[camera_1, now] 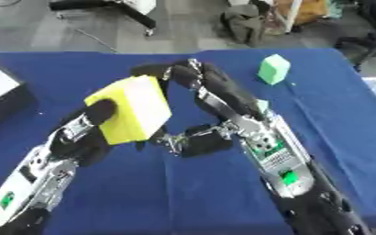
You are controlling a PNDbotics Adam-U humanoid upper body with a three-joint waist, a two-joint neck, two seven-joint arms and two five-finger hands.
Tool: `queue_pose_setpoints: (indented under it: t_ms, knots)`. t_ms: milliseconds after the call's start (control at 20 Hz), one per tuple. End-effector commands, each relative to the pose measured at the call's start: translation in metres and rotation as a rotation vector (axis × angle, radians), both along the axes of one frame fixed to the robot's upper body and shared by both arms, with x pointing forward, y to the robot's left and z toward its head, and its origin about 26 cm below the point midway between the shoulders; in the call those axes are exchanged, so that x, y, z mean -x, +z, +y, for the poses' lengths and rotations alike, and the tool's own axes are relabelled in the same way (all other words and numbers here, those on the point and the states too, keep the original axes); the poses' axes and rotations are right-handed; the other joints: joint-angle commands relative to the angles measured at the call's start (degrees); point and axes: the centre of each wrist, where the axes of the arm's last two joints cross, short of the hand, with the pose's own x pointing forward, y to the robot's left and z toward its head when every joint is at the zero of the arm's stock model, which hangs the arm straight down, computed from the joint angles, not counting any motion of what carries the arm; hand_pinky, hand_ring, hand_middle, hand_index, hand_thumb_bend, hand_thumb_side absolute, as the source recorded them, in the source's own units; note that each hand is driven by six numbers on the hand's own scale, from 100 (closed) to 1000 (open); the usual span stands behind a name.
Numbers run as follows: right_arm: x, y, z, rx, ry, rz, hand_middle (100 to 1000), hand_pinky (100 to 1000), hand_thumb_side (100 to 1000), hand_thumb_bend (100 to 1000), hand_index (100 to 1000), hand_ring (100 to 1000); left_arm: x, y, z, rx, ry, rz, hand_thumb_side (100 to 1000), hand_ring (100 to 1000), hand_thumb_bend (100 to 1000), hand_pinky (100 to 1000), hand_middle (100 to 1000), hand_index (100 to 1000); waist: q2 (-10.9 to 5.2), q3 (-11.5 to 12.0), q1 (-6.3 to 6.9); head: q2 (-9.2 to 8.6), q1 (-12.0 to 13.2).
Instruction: Pick up the objects with one hand, pass them to the other hand, and then place them into the box on the other side of the table.
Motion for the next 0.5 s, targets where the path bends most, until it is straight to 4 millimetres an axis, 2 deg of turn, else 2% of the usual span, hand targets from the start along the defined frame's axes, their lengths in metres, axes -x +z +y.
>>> queue_pose_setpoints:
  t_ms: [50, 500]
  knots:
    - [-0.0015, 0.0019, -0.0024, 0.028, -0.014, -0.016, 489, 626, 113, 100, 677, 567, 0.0035, 0.0149, -0.0077, 0.047, -0.012, -0.024, 633, 329, 100, 748, 146, 398, -0.49, -0.1, 0.07, -0.14, 0.1]
    - [-0.002, 0.0019, -0.0058, 0.105, -0.045, -0.048, 593, 670, 100, 100, 844, 633, -0.0007, 0.0113, -0.0031, 0.042, 0.072, -0.013, 633, 319, 100, 745, 134, 385, -0.59, -0.2, 0.11, -0.14, 0.3]
